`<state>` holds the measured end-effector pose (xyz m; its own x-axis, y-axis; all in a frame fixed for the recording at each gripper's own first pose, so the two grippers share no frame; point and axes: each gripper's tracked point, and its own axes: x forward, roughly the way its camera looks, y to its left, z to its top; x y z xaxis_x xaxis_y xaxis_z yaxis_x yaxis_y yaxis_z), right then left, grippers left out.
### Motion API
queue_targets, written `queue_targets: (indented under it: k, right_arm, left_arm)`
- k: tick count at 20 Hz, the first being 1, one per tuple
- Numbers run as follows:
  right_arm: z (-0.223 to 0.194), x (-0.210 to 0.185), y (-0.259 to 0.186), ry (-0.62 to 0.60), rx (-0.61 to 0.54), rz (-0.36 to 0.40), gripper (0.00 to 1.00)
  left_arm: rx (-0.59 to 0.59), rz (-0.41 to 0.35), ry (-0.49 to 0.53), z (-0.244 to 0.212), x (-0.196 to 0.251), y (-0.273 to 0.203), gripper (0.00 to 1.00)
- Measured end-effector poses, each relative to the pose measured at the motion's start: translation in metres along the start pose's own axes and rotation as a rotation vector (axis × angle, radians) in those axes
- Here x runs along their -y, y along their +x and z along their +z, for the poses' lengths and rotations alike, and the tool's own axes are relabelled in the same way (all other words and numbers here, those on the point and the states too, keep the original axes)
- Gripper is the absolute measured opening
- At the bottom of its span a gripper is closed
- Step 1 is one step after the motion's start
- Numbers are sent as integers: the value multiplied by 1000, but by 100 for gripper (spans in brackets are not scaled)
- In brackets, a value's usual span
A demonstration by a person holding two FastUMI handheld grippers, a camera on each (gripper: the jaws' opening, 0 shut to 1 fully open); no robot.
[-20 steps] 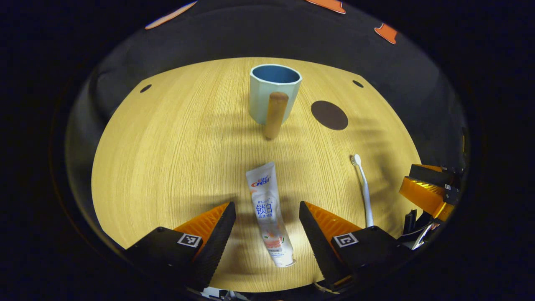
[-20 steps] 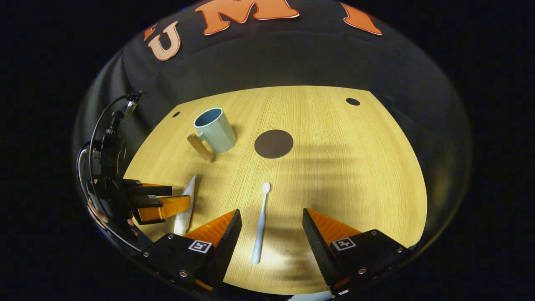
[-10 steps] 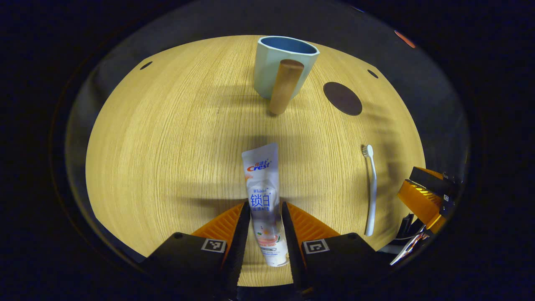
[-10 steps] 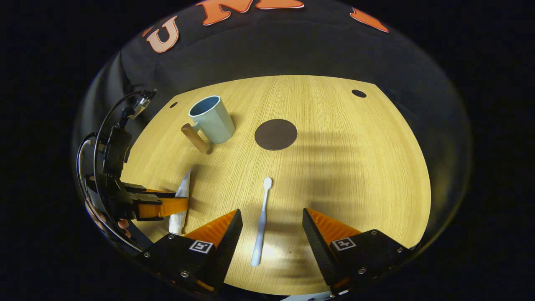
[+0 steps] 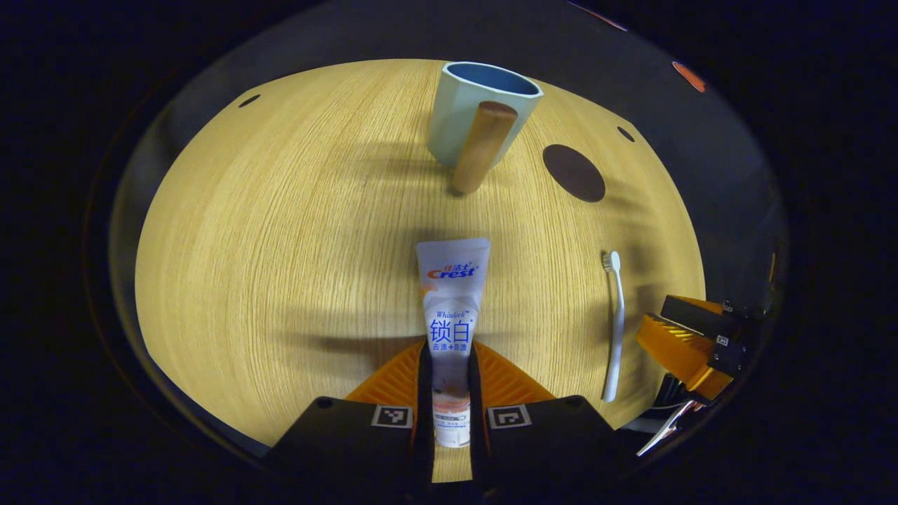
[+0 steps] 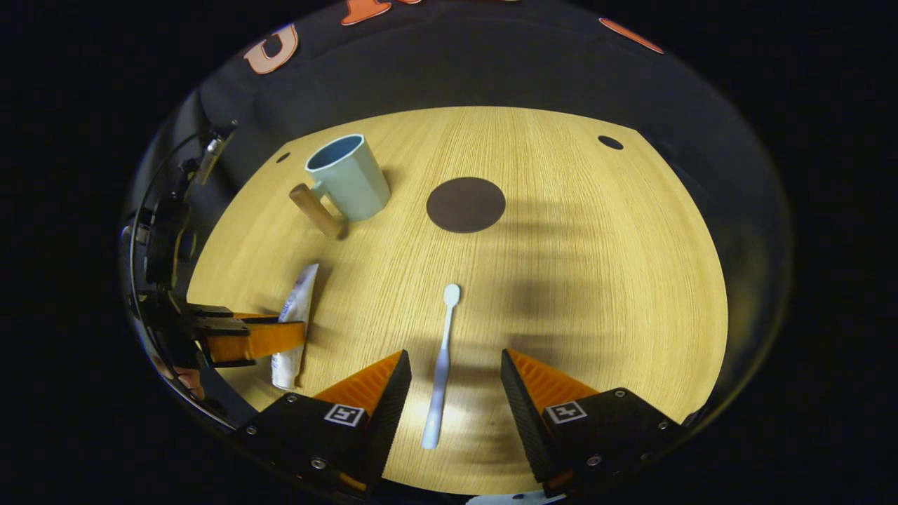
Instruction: Put the toothbrush and toothpaste on the desktop into the cup, then pick up the cup and place it on the coaster on the desktop.
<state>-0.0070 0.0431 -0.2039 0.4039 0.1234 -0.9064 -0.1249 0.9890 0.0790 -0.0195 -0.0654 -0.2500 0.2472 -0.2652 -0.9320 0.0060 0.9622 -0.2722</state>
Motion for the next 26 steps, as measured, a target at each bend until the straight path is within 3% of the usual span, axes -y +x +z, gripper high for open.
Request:
queue_targets:
  k: [1,3,4,5,8,11,14,17,23,26]
  right_arm:
    - [-3,1,3,-5,-14,-12,78]
    - [-7,-2,9,-2,-39,-10,72]
    - [-9,-6,13,10,-50,3,65]
    - [-10,-9,14,22,-60,13,67]
    - [-13,-10,20,3,-73,-10,55]
    - [-19,-9,25,-18,-99,-35,41]
    - [-14,-7,27,-31,-75,-57,16]
    - [-11,-1,26,-74,-30,-82,10]
    - [7,-2,9,-35,87,-40,7]
    - [22,1,-14,-16,185,-10,7]
  left_arm:
    - [7,-7,-1,1,1,-3,25]
    - [36,-23,1,7,0,-7,25]
    - [49,-36,8,9,1,-8,27]
    - [57,-42,9,10,0,-10,25]
    - [85,-45,13,15,0,-13,25]
    - [110,-41,16,17,0,-15,25]
    - [134,-41,22,20,-2,-15,25]
    - [171,-34,28,25,-1,-18,25]
    - [267,-38,50,44,4,-1,26]
    - [353,-36,72,62,7,-17,25]
